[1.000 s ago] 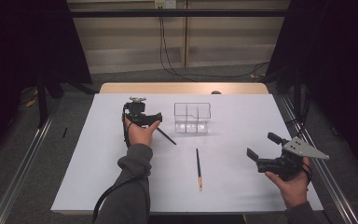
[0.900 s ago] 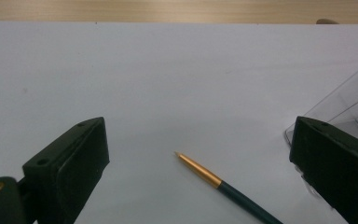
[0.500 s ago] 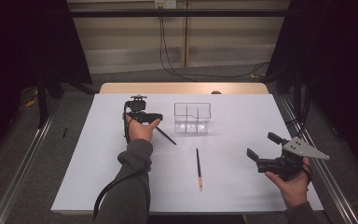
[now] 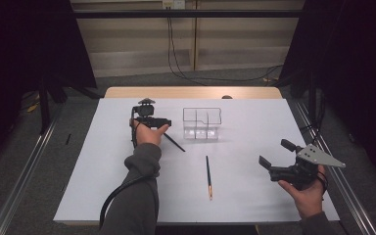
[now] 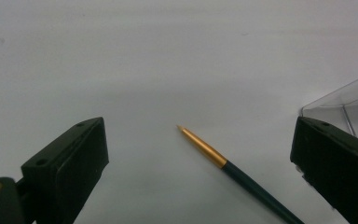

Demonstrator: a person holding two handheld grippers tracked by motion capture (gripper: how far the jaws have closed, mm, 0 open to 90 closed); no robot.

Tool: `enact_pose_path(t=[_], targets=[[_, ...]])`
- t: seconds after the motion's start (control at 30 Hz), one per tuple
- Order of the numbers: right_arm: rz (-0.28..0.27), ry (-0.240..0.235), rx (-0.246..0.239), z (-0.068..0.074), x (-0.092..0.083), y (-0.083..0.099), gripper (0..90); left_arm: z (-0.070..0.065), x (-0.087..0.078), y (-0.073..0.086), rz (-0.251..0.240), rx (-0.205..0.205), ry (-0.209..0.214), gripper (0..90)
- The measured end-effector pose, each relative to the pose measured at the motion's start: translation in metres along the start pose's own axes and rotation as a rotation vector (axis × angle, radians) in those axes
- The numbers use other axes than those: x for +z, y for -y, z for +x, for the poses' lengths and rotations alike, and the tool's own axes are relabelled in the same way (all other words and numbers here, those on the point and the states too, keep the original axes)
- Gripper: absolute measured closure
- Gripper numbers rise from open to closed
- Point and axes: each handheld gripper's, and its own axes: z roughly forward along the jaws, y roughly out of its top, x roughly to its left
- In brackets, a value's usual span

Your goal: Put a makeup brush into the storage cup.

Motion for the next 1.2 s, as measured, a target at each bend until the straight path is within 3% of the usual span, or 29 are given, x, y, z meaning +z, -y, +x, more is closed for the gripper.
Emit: enact_pose_path(t=[0.43, 0.67, 0.8, 1.2], targets=[[-0.003, 0.008, 0.006, -0.0014, -0.0008, -0.0001, 0.1, 0.0003, 0.0047, -0.0047, 0.026, -0.038, 0.0, 4.1], [-0.003, 0.013, 0.004, -0.0005, -0.001, -0.0004, 0.1, -0.0004, 0.0044, -0.0053, 0.029, -0.061, 0.024, 14.1], [-0.009, 0.008, 0.001, -0.0011, -0.0013, -0.0008, 0.1, 0.0002, 0.0043, -0.006, 0.036, -0.046, 0.011, 19.5], [-0.009, 0.018, 0.011, -0.0023, -0.002, -0.0007, 0.1, -0.0062, 0.0047, -0.0084, 0.069, -0.095, 0.017, 34.4]])
